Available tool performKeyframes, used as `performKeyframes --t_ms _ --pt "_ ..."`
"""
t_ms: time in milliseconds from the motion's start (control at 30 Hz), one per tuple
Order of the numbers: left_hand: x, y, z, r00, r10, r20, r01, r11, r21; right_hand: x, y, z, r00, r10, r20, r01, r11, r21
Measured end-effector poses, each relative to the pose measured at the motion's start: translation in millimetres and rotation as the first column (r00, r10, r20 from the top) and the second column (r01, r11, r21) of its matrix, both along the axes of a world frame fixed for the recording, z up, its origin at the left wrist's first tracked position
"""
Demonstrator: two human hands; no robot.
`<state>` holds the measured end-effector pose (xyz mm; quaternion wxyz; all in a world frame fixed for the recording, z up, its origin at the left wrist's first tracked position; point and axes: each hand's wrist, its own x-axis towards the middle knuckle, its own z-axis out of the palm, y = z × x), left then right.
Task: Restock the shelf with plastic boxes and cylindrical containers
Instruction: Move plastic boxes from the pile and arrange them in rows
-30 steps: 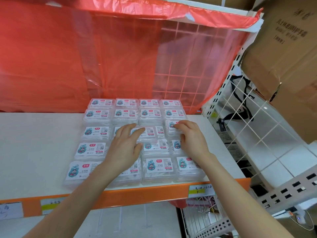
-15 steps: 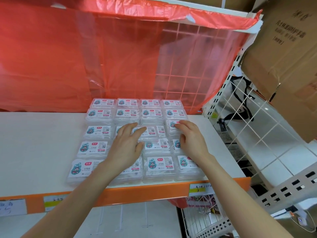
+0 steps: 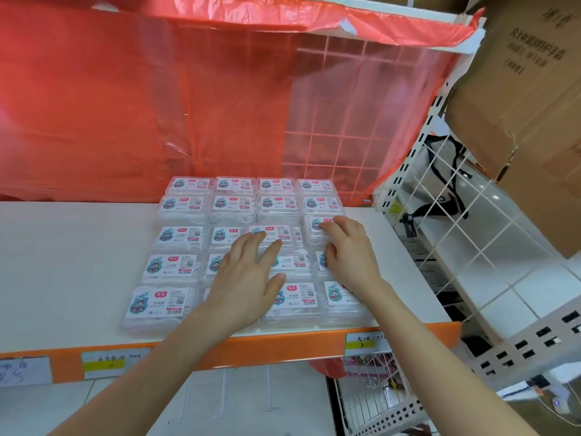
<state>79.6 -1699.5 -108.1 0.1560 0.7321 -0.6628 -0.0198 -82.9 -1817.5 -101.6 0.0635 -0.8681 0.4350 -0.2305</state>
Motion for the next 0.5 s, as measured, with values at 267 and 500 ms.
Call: performKeyframes --t_ms 267,500 --pt "-2 -22 2 1.000 0.008 -0.028 -0.007 0.998 0.065 0 0 1 1.000 0.000 -0.011 0.000 1.000 0.006" --pt "-2 -31 2 0.999 -0.010 -0.050 0.012 0.999 0.047 1 0 2 0.999 -0.003 -0.034 0.003 1.000 0.009"
